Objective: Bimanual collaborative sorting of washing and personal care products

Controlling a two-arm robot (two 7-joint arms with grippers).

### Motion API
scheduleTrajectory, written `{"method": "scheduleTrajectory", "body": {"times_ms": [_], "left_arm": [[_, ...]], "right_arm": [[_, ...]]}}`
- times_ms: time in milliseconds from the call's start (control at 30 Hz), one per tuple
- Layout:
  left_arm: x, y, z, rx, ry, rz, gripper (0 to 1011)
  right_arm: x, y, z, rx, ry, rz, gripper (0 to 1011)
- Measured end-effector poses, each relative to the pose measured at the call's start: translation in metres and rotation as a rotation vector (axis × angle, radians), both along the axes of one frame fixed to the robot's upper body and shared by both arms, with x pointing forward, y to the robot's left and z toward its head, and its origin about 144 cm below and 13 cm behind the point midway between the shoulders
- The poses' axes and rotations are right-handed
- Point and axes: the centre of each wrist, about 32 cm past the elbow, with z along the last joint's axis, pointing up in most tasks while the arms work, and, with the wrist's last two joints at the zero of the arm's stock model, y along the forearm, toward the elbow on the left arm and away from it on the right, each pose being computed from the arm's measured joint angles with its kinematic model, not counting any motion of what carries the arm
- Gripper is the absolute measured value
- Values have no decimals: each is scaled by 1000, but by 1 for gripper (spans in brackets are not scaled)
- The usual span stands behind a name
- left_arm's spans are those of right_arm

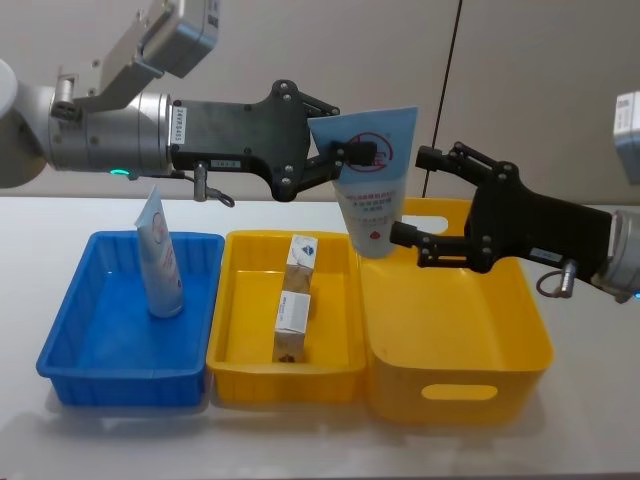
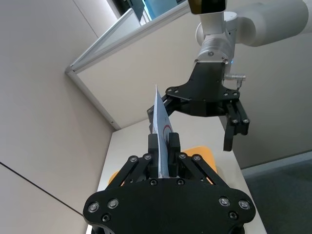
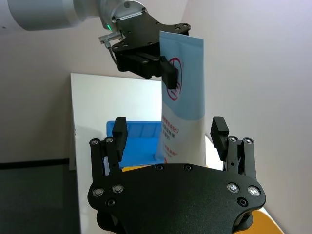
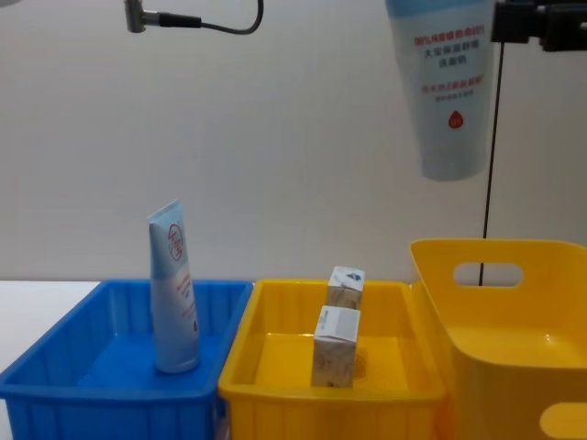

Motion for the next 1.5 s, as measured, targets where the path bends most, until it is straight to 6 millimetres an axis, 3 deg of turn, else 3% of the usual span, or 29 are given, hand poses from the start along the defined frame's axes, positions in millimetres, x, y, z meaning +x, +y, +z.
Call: {"method": "scheduleTrajectory", "body": {"times_ms": [500, 1033, 1500], "left_arm": [[0, 0, 0, 0, 0, 0, 108], [0, 0, 0, 0, 0, 0, 107], [0, 0, 0, 0, 0, 0, 107]], "right_arm": [[24, 14, -8, -9, -5, 7, 1002], [36, 21, -12, -31, 0, 14, 993], [40, 23, -14, -37, 2, 15, 617]]}}
